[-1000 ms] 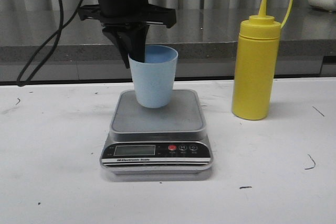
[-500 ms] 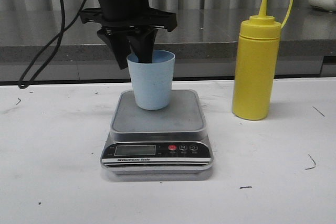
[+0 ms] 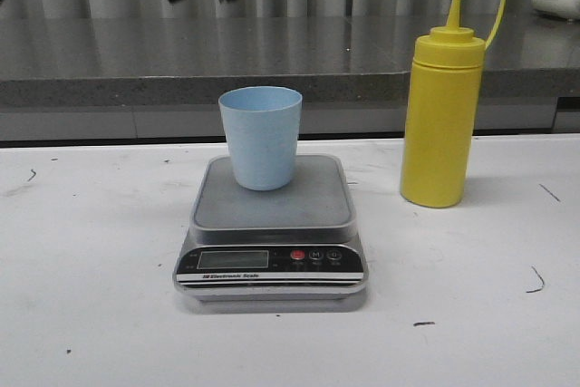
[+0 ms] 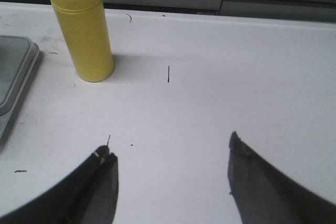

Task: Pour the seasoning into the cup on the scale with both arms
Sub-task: 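Open the left gripper and raise it away from the cup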

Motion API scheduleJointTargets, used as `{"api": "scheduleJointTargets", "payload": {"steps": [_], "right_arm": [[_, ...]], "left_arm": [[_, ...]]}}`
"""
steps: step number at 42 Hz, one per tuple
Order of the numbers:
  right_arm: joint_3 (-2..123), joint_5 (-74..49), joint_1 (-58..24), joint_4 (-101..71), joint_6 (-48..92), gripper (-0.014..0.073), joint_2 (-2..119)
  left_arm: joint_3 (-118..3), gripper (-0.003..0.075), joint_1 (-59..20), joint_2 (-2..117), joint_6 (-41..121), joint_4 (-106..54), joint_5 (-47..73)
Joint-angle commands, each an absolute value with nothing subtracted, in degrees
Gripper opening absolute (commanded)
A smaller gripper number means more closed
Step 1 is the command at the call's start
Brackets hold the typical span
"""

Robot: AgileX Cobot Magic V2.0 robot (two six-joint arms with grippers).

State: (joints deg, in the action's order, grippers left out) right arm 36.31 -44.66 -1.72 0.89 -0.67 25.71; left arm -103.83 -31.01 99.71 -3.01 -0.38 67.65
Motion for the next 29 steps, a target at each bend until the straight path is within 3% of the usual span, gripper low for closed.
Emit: {"api": "scheduleJointTargets", "payload": {"steps": [1,20,29], "right_arm": [[38.17,-40.96,-1.48,0.86,0.0,0.0472,26.43],[38.17,-40.96,-1.48,0.86,0.0,0.0472,26.43],[38.17,-40.96,-1.48,0.86,0.0,0.0472,26.43]], "left_arm": [[-101.22,0.0397,-29.99,90.97,-3.35,0.0,64.06],[-69.81,0.0397,-19.1,62.14,-3.35,0.0,55.43],[-57.69,0.0395,-17.6,48.85,-3.35,-0.34,54.14]]}}
